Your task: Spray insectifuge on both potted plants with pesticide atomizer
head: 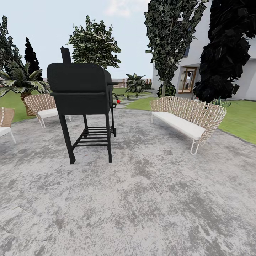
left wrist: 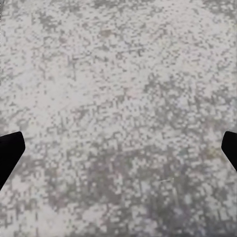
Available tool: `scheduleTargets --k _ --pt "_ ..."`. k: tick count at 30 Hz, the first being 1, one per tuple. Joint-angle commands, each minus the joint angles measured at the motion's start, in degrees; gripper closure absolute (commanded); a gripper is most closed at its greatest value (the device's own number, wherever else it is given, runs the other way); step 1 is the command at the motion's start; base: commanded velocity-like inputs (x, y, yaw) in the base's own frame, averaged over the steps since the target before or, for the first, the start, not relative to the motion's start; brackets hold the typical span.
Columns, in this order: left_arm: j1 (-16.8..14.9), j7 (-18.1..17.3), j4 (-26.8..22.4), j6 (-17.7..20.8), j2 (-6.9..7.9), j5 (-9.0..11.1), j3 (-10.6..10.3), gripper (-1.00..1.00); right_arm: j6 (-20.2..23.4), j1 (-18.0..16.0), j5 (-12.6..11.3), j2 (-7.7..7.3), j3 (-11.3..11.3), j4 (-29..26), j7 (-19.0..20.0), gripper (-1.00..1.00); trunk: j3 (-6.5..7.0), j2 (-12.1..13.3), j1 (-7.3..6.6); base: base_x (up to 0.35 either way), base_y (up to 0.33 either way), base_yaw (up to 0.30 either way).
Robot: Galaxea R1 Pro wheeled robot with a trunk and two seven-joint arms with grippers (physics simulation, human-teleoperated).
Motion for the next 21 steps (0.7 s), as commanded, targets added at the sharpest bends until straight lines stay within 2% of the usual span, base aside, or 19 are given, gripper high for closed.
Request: scheduleTargets --k 1,21 --pt "0.0 -0.1 0.0 -0.2 -0.02 0.2 0.0 -1.0 -0.2 0.0 0.0 0.01 -0.1 0.0 0.0 -1.0 -0.05 0.0 -0.01 0.0 0.0 0.0" --pt "0.0 0.0 0.0 -0.1 0.08 0.0 0.0 -1.0 -0.2 0.0 0.1 0.19 -0.1 0.1 -0.1 -1.0 -0.05 0.0 -0.01 0.0 0.0 0.0"
